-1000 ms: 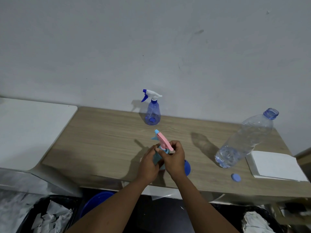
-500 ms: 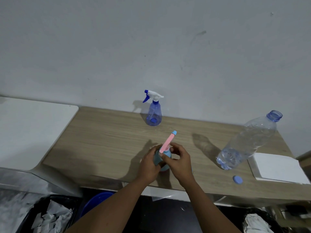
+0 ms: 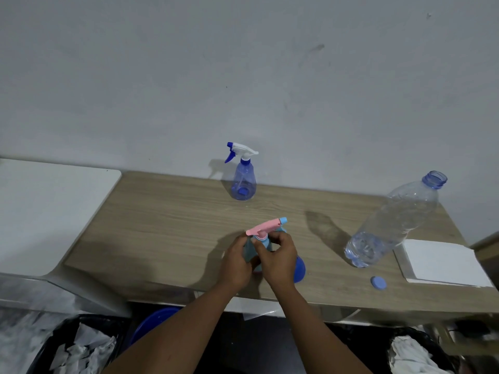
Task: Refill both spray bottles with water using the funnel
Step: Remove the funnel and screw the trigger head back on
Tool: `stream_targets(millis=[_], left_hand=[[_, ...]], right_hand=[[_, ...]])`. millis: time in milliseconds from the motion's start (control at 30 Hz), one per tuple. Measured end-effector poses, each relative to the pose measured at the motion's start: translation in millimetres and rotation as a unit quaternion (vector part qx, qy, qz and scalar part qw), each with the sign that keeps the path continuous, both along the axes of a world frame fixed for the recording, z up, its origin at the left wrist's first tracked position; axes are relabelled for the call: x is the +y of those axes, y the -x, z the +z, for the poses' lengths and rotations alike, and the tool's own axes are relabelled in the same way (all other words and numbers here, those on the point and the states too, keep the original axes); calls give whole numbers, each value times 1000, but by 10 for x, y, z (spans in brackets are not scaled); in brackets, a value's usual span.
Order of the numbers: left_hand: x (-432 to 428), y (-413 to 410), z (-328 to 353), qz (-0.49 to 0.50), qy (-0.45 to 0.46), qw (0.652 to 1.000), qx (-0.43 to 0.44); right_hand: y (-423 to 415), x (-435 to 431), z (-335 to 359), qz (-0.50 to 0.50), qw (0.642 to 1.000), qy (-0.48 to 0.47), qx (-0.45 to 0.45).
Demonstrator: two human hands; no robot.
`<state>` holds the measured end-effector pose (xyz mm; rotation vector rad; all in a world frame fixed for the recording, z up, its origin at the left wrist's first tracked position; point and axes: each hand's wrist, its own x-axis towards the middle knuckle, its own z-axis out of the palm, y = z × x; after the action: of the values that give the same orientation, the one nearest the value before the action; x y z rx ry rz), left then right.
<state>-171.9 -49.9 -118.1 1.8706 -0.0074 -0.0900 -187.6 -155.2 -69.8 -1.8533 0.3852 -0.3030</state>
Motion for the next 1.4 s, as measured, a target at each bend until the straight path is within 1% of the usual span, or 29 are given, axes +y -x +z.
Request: stream_targets(millis=[67, 133, 233, 300, 400, 467, 500, 600, 667, 767, 900, 1000, 1100, 1167, 1233, 1300, 1367, 1400], left_hand=[[6, -9, -21, 0, 7, 1000, 15], [11, -13, -18, 2, 5, 1000, 5], [10, 2, 21, 3, 25, 1000, -11], [-8, -3, 23, 3, 44, 999, 4], [-33, 4, 78, 22, 118, 992, 40], [-50, 16, 105, 28, 141, 988, 57], [-57, 9, 102, 31, 131, 990, 49], [-60, 5, 132, 39, 168, 983, 66], [-47, -2, 136, 29, 167, 983, 65], [-22, -5, 93, 10, 109, 993, 34], [-16, -31, 42, 10, 108, 993, 36], [-32, -26, 96, 22, 143, 989, 35], [-38, -15, 74, 7, 124, 992, 20], [-33, -34, 48, 14, 145, 989, 33], [-52, -55, 56, 50, 201, 975, 76], [-80, -73, 87, 76, 226, 964, 115], [-81, -75, 97, 74, 244, 957, 135], [-76, -60, 130, 68, 242, 960, 124]], right_hand=[[-3, 0, 48, -12, 999, -31, 17], [16, -41, 26, 3, 999, -38, 12], [33, -55, -34, 28, 1000, -9, 7], [3, -19, -35, 17, 1000, 2, 11], [-77, 69, -24, -19, 999, -27, 18], [-86, 83, -29, -22, 999, -40, 24], [-74, 74, -39, -17, 999, -32, 24], [-17, 9, -77, 2, 1000, 11, 12], [-5, 0, -80, 1, 1000, 24, 9], [-41, 65, -36, -29, 1000, 3, 7], [-10, 70, 21, -38, 998, -37, 17], [45, -15, -37, 1, 1000, -15, -7], [15, -3, -71, 7, 1000, 5, 0], [-41, 55, -48, -21, 1000, -8, 5], [-87, 114, -15, -41, 998, -37, 12], [-95, 138, -32, -47, 997, -56, 17], [-60, 119, -73, -33, 999, -39, 16], [-41, 105, -84, -20, 999, -26, 16]])
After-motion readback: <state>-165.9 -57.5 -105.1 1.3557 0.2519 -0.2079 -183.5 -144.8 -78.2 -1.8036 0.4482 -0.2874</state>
